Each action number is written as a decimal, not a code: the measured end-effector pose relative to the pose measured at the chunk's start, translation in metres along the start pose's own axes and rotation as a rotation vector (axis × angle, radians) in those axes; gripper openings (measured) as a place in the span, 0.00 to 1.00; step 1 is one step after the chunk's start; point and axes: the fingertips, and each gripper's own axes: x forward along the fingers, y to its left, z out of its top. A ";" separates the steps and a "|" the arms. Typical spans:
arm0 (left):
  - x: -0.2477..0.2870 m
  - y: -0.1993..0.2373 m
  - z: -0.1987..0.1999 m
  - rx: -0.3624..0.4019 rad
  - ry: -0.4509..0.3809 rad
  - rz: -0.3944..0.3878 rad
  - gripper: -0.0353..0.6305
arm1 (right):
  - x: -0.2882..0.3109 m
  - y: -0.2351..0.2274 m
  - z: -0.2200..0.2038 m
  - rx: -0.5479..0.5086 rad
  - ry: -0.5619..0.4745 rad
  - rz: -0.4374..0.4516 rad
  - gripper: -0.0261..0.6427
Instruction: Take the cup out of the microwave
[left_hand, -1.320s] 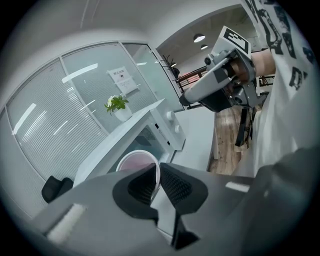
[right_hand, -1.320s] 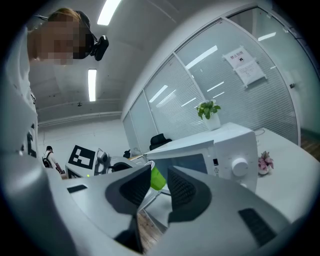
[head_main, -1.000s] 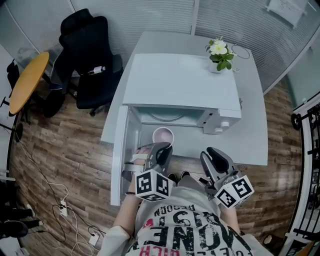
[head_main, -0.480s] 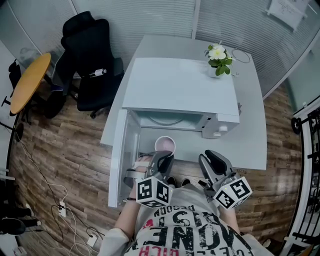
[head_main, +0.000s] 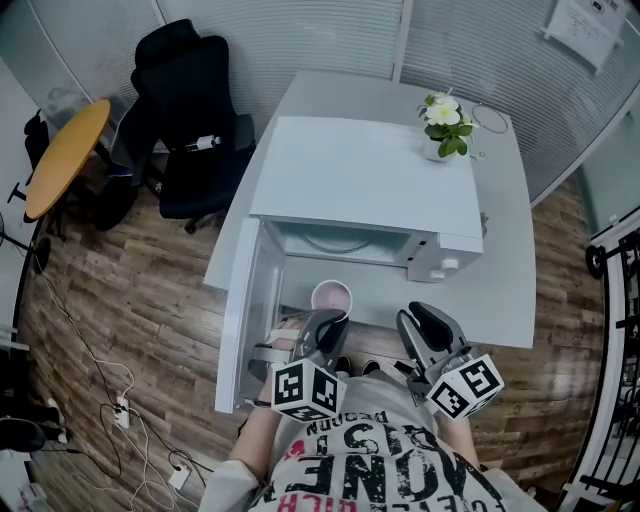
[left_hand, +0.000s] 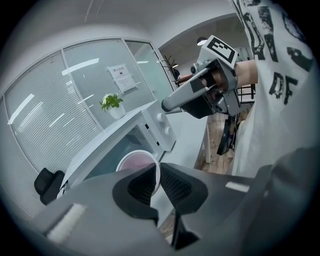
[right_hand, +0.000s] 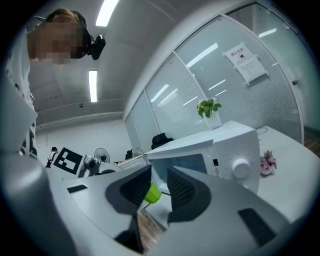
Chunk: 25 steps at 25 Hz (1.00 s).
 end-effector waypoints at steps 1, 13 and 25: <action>0.000 -0.001 0.000 0.000 0.000 -0.004 0.11 | 0.000 0.000 0.000 -0.002 0.000 0.001 0.21; -0.002 0.016 0.016 -0.143 -0.157 0.080 0.11 | 0.000 -0.006 0.003 -0.007 -0.015 -0.021 0.21; -0.027 0.048 0.025 -0.481 -0.371 0.183 0.11 | -0.001 -0.005 0.013 -0.022 -0.035 -0.021 0.20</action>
